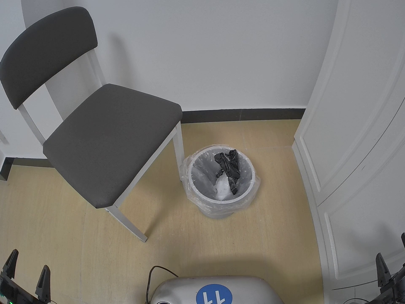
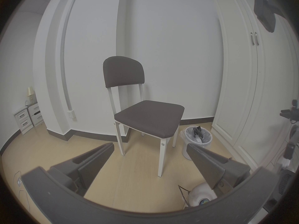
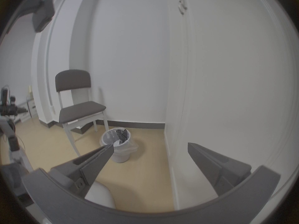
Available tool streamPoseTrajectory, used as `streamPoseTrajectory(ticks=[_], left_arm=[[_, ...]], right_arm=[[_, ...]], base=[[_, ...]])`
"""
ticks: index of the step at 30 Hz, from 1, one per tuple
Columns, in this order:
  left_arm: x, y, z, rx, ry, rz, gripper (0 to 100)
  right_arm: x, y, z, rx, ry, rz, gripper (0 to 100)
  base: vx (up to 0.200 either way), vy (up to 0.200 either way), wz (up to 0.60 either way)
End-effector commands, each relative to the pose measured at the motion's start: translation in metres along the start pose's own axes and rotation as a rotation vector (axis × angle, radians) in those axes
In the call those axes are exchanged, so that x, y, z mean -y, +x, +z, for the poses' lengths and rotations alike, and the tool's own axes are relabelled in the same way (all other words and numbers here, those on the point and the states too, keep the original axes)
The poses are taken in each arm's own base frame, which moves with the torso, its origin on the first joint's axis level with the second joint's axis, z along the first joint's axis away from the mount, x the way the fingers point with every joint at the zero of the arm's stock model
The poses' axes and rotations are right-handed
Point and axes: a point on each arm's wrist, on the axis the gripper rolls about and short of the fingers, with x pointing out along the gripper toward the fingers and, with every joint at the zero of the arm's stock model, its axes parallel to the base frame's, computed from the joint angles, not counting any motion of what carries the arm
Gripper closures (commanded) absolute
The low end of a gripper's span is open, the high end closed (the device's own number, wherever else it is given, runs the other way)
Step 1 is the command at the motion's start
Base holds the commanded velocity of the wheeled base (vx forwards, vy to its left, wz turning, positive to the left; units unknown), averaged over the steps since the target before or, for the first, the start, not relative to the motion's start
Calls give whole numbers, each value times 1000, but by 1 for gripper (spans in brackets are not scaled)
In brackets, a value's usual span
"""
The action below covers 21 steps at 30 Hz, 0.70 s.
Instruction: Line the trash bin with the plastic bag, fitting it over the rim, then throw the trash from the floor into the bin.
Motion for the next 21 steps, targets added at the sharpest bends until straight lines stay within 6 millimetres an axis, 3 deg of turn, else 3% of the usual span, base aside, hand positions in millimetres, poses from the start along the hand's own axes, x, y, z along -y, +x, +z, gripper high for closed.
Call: streamPoseTrajectory(ticks=[1,9,21], left_arm=[[0,0,-5,-4,1,1,0],[0,0,-5,-4,1,1,0],[0,0,-5,-3,5,1,0]], right_arm=[[0,0,-5,-4,34,-2,0],[0,0,-6,-15,166,-9,0],[1,0,-12,-81,88,-86,0]], base=[[0,0,0],[0,0,0],[0,0,0]])
